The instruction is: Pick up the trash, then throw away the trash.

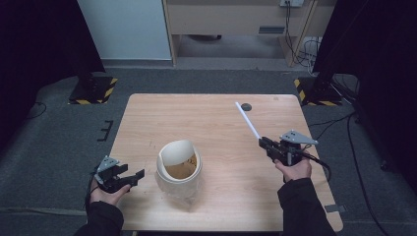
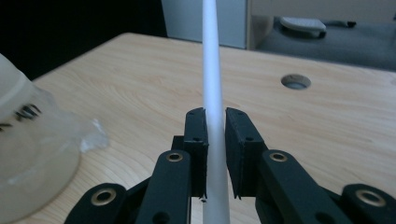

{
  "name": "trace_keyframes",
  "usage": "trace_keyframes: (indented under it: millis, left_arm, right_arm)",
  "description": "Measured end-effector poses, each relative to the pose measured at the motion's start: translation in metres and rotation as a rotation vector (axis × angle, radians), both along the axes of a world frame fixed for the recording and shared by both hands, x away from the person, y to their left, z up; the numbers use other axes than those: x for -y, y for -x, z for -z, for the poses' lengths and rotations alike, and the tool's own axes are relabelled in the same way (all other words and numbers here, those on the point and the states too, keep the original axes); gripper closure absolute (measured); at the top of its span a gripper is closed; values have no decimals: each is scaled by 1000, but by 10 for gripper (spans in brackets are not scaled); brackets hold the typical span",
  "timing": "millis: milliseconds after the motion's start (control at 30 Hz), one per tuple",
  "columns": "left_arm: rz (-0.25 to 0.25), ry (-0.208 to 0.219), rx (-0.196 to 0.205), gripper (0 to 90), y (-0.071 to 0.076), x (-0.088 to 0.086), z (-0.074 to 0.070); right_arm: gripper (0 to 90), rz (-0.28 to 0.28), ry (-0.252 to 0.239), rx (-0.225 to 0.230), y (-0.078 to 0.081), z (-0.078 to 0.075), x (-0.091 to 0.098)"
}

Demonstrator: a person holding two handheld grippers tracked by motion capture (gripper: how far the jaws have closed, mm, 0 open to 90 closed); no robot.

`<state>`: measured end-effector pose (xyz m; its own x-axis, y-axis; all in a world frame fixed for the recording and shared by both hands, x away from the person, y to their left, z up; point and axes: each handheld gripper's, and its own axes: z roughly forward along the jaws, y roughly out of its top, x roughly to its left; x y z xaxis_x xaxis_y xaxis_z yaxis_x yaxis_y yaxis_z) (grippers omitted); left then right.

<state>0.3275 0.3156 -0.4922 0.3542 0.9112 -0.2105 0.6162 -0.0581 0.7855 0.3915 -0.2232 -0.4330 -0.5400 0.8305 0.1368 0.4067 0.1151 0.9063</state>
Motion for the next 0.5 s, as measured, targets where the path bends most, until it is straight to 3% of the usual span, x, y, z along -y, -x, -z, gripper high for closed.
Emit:
trace_keyframes:
  millis: [267,500]
  left_arm:
    - [-6,37,61,209,2,2,-9]
    - [-45,71,132,210,5,-3,-23]
  right_arm:
    - [794,-10,-57,98,8,-26,4]
    - [795,-3,-99,140,12,-38,10]
